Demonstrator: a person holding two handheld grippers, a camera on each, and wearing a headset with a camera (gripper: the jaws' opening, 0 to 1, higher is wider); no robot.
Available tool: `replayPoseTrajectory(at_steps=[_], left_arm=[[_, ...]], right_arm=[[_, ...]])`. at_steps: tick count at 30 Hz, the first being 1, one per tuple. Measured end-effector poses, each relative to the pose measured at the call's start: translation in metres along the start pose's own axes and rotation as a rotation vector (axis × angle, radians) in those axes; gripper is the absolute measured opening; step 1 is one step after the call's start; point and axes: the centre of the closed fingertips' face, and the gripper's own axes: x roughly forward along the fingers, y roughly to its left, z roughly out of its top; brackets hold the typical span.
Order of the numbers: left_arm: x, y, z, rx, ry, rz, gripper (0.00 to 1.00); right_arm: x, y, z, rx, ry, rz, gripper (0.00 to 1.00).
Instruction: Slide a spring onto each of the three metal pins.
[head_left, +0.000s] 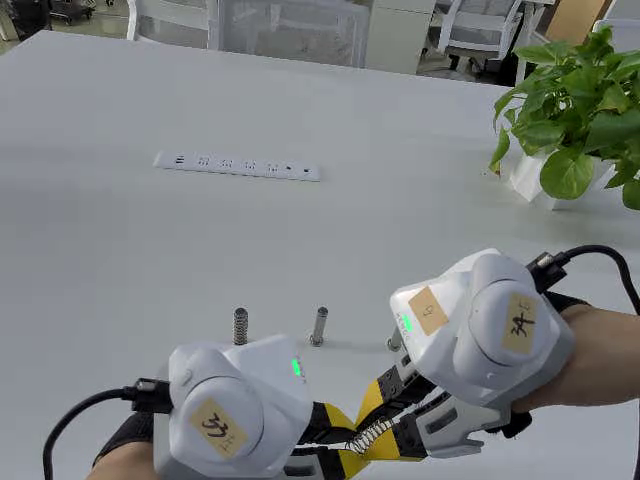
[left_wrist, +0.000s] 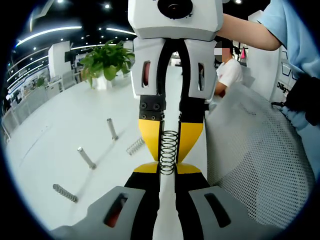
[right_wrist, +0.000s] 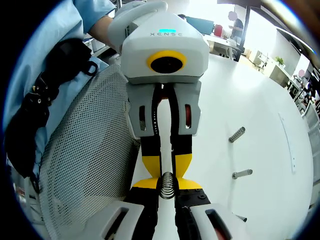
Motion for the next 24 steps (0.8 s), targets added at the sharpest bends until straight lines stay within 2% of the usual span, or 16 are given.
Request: replayPoseTrajectory(at_steps=[5, 13, 19, 24], left_arm=[[0.001, -0.002, -0.002, -0.006, -0.001, -0.004, 0.07], [-0.002, 0.002, -0.003, -0.035, -0.015, 0.019, 0.08], [-0.008, 0.009, -0.013, -0.044, -0.009, 0.069, 0.24], [-0.019, 0.020, -0.018, -0.077, -0.021, 0.119, 0.34]], right_arm=[[0.002, 0.002, -0.001, 0.007, -0.002, 0.011, 0.07], [0.002, -0.001, 0.002, -0.007, -0.004, 0.005, 0.07], [0.001, -0.004, 0.001, -0.013, 0.001, -0.005, 0.07], [0.001, -0.007, -0.003, -0.014, 0.011, -0.010, 0.07]])
